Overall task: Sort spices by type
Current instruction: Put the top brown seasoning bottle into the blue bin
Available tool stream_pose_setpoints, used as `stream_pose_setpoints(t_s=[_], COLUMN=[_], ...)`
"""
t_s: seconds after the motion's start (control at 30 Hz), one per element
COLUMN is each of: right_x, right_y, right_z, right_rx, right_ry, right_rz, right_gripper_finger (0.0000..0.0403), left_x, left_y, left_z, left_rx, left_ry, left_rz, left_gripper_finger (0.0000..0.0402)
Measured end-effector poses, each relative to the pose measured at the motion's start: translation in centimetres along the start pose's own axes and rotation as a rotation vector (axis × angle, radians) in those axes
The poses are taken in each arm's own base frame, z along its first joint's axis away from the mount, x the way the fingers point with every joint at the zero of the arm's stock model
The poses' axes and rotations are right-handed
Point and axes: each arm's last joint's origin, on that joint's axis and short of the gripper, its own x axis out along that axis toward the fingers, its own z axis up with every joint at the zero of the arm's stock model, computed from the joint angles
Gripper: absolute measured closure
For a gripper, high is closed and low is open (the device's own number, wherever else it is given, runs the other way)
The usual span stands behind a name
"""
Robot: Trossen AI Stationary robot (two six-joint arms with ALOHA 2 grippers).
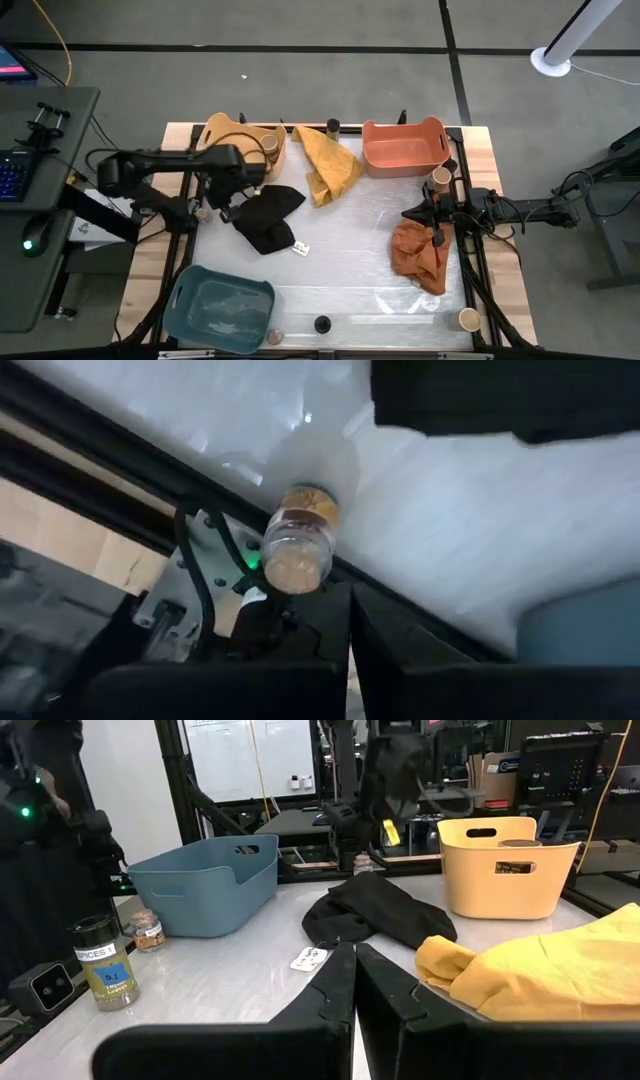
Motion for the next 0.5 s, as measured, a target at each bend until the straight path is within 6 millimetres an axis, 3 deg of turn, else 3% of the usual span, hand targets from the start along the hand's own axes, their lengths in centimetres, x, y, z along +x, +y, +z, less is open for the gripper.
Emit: stream_pose_setpoints(t_s=[0.3, 0.5], right_x=[0.0, 0.0], right_y=[0.0, 0.0], right_z=[0.0, 0.0], right_rx=[0.0, 0.0], right_ry=[0.0, 0.0], right_rz=[0.0, 0.0], right_gripper_finger=[0.0402, 0.0402], left_x=[1.2, 3.2], left_y=[-0.7, 0.1], left_z=[1.7, 0.4], left_rx=[0.118, 0.131], left_ry=[0.087, 0.149], left_rz=[0.085, 0.102], left_gripper_finger=[0.0401, 0.0401])
